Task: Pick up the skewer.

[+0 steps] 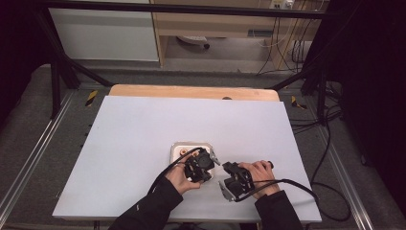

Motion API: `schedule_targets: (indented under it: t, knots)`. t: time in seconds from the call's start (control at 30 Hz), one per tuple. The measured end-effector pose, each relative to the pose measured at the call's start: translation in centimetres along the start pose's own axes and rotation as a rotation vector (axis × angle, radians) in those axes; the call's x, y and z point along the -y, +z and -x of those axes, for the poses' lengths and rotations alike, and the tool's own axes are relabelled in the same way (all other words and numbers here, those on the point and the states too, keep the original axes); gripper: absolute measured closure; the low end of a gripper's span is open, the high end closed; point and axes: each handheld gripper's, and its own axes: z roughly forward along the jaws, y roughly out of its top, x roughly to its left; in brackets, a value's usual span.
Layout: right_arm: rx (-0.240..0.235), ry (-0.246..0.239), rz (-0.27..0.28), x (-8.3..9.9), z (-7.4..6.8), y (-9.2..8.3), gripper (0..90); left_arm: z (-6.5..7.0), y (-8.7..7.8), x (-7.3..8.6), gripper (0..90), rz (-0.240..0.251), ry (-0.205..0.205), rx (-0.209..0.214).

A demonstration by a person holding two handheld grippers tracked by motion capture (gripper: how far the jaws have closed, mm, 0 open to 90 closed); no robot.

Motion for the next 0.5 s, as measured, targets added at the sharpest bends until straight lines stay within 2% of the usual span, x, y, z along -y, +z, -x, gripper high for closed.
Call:
schedule_targets:
  t: [0.03,0.07,0.1,0.13,0.2,0.23,0.27,0.37,0.4,0.43,0.47,0.5]
  knots:
    - [0.006,0.048,-0.003,0.2,0.1,0.0,66.9,-0.1,-0.1,0.1,88.5,0.000,-0.001,-0.003]
    - [0.006,0.048,-0.003,0.2,0.1,0.0,66.9,-0.1,-0.2,0.3,88.5,0.000,-0.003,-0.007]
    - [0.013,0.111,-0.009,0.5,0.2,0.0,61.9,-0.2,-0.3,0.6,88.6,0.001,-0.011,-0.010]
    - [0.030,0.235,-0.005,1.3,0.4,0.1,51.7,-0.4,-0.4,0.9,88.5,0.010,-0.016,-0.019]
    - [0.024,0.369,0.019,2.2,0.5,0.1,44.6,-0.7,-0.8,1.5,88.5,0.015,-0.033,-0.037]
    - [0.015,0.441,0.030,2.7,0.4,0.2,42.6,-0.8,-1.0,1.9,88.5,0.019,-0.036,-0.045]
    - [0.015,0.441,0.030,2.7,0.4,0.2,42.6,-1.0,-1.3,2.3,88.5,0.014,-0.034,-0.051]
    - [-0.002,0.623,0.062,3.8,0.2,0.3,36.7,-1.4,-1.9,3.6,88.4,0.028,-0.050,-0.068]
    - [-0.025,0.751,0.082,4.5,0.1,0.4,33.6,-1.6,-2.1,4.0,88.4,0.034,-0.055,-0.076]
    - [-0.043,0.822,0.087,4.8,0.0,0.4,31.8,-1.7,-2.3,4.5,88.4,0.043,-0.065,-0.076]
    - [-0.043,0.822,0.087,4.8,0.0,0.4,31.8,-1.9,-2.4,5.0,88.4,0.054,-0.077,-0.078]
    - [-0.075,0.939,0.100,5.5,-0.2,0.6,28.8,-2.0,-2.6,5.5,88.4,0.077,-0.091,-0.085]
